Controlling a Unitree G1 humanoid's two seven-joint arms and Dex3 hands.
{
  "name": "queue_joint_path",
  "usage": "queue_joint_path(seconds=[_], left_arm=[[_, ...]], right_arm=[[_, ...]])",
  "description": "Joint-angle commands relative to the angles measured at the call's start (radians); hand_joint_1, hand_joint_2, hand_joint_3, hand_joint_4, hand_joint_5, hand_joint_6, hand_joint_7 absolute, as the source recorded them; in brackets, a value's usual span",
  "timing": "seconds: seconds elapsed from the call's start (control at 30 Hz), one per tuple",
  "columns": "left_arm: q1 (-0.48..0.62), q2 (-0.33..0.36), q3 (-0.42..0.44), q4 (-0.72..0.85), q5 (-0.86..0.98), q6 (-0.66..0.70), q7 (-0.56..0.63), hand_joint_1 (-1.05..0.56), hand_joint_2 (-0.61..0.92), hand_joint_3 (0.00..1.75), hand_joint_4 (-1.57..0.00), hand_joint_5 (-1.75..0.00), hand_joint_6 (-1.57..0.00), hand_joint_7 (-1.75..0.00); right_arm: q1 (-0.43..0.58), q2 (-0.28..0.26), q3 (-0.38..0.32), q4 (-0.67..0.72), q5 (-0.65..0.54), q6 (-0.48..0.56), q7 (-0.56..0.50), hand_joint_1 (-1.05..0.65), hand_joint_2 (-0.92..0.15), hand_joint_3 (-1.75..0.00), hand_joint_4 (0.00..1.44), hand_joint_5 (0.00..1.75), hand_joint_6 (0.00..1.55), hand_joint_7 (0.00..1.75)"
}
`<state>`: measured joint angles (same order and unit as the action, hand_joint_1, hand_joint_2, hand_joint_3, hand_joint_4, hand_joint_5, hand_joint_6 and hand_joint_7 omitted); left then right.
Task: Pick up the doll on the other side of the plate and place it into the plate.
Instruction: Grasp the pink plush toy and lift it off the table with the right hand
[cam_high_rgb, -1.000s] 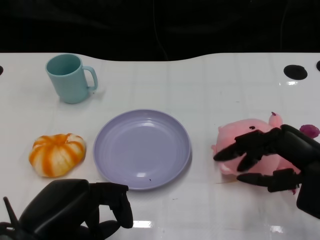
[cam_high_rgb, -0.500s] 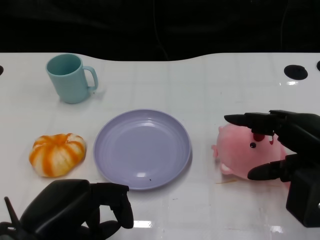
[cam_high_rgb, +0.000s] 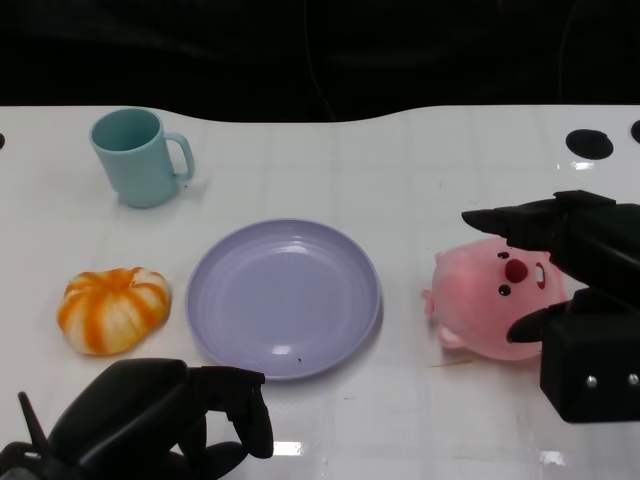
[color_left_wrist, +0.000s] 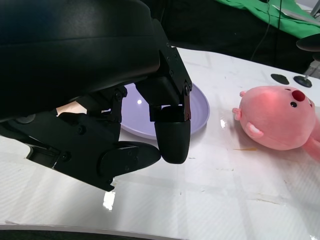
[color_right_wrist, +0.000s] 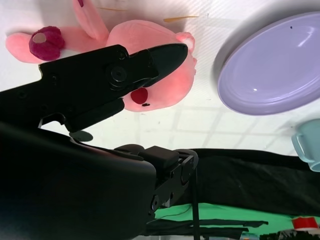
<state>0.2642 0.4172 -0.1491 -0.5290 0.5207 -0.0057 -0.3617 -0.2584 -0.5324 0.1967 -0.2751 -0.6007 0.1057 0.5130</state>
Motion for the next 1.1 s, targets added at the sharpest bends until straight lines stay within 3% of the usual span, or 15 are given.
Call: queue_joint_path(seconds=[0.03, 0.7, 0.97, 1.1], left_arm=[[0.003, 0.001, 0.005, -0.012, 0.000, 0.009, 0.006, -0.18, 0.71, 0.68, -0.73, -1.44, -0.78, -1.09], [0.008, 0.002, 0.002, -0.030, 0.002, 0.020, 0.002, -0.16, 0.68, 0.72, -0.72, -1.46, -0.77, -1.12], [0.008, 0.001, -0.001, -0.036, 0.008, 0.028, -0.002, -0.18, 0.68, 0.73, -0.73, -1.43, -0.78, -1.10], [0.008, 0.001, -0.002, -0.041, 0.008, 0.037, -0.005, -0.18, 0.68, 0.74, -0.73, -1.44, -0.78, -1.10]], right_arm=[[-0.039, -0.001, 0.027, 0.074, -0.009, -0.017, -0.012, -0.74, -0.92, -0.02, 0.08, 0.42, 0.29, 0.04], [-0.175, 0.042, 0.147, 0.385, -0.034, -0.031, -0.034, -0.69, -0.92, -0.07, 0.21, 0.32, 0.38, 0.02], [-0.221, 0.063, 0.175, 0.453, -0.048, 0.001, -0.023, -0.68, -0.92, -0.11, 0.19, 0.28, 0.36, 0.00], [-0.253, 0.100, 0.168, 0.512, -0.007, 0.056, 0.006, -0.65, -0.92, -0.15, 0.23, 0.25, 0.36, 0.01]])
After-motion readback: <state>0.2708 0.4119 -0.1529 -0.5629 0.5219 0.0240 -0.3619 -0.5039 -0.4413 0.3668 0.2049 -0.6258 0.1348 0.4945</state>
